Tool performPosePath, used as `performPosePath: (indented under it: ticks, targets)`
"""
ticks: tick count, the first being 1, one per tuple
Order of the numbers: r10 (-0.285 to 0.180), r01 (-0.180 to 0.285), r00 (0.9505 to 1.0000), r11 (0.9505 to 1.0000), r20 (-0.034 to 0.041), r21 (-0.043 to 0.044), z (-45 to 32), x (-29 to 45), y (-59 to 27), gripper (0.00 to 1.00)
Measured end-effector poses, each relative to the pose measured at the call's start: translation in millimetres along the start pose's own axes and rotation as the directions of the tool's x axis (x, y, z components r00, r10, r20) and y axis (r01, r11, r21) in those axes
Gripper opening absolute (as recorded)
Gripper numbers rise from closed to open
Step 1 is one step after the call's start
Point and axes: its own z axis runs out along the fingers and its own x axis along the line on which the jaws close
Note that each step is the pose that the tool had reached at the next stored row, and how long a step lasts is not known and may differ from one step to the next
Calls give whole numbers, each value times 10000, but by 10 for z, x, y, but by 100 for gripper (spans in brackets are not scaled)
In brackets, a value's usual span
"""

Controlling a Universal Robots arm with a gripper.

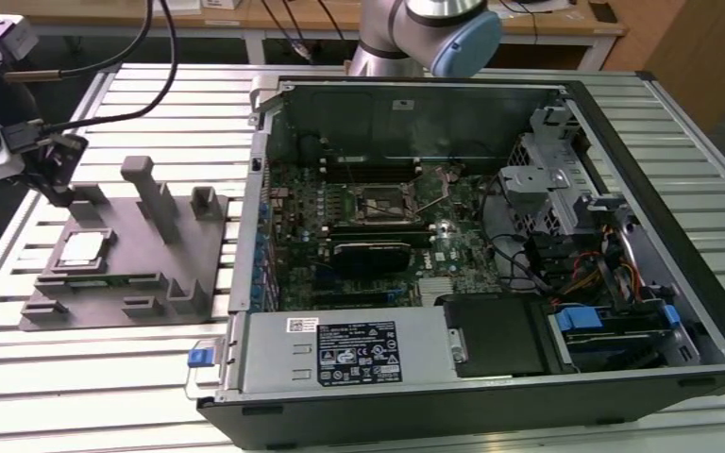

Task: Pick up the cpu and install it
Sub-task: 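Pick up the cpu and move it towards the insertion slot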

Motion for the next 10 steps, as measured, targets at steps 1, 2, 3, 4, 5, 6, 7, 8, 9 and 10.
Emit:
performPosePath:
  ticks: [1,2,3,4,5,6,7,8,9,10]
  targets:
    - [0,0,10000,10000,-4,0,16,6,-1,11]
    - [0,0,10000,10000,-7,1,31,11,-3,11]
    - [0,0,10000,10000,-12,1,47,16,-4,11]
    - [0,0,10000,10000,-17,2,60,19,-5,11]
    - [0,0,10000,10000,-21,2,75,23,-6,11]
    - [1,-1,10000,10000,-25,2,90,26,-7,11]
    - [1,-1,10000,10000,-28,3,106,29,-8,11]
    - [1,-1,10000,10000,-32,3,121,31,-8,11]
    - [1,-1,10000,10000,-34,3,134,33,-9,11]
    - [1,-1,10000,10000,-34,3,148,34,-10,11]
